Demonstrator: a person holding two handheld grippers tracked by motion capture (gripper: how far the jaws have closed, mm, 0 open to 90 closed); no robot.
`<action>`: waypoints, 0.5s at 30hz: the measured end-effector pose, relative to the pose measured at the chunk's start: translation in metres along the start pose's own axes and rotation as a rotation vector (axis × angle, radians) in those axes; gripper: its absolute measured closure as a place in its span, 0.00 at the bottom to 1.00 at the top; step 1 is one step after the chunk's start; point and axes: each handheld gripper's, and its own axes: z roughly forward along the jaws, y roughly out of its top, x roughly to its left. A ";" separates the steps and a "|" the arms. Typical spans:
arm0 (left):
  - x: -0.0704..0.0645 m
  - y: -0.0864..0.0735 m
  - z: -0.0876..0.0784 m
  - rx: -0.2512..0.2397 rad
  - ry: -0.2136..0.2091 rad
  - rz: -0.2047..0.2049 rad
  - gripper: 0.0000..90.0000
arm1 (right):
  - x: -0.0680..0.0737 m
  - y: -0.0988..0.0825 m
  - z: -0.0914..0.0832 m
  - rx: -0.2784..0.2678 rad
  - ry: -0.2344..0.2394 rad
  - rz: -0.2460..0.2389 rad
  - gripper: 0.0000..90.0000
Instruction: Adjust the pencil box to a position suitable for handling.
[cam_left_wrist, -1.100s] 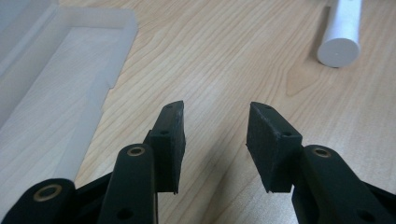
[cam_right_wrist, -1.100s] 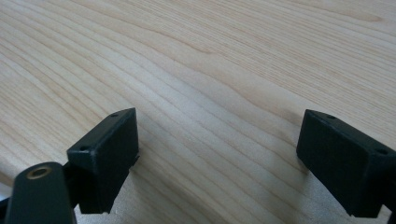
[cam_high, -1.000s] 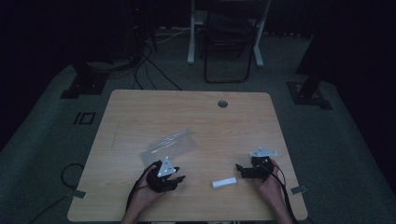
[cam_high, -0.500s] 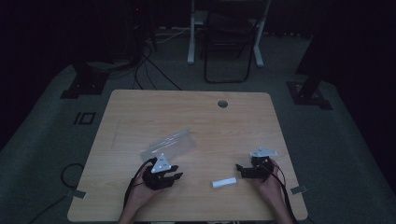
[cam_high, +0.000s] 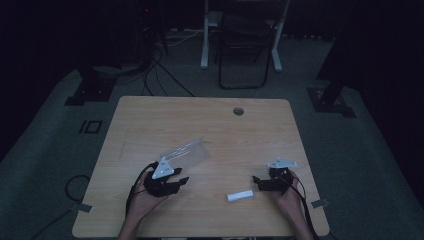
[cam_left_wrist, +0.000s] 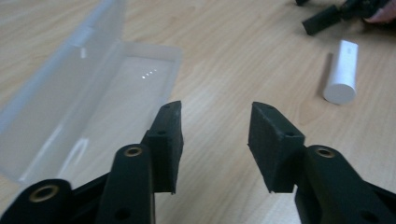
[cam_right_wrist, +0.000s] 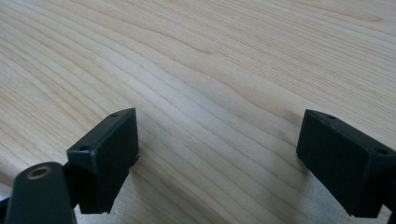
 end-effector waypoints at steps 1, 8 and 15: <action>0.002 0.000 -0.001 -0.001 0.004 -0.007 0.60 | 0.000 0.000 0.000 0.000 0.000 0.000 0.14; 0.013 -0.002 -0.008 0.006 0.042 -0.004 0.65 | 0.000 0.000 0.000 0.000 0.000 0.000 0.14; 0.028 -0.010 -0.017 0.013 0.114 -0.032 0.73 | 0.000 0.000 0.000 0.001 0.000 0.001 0.14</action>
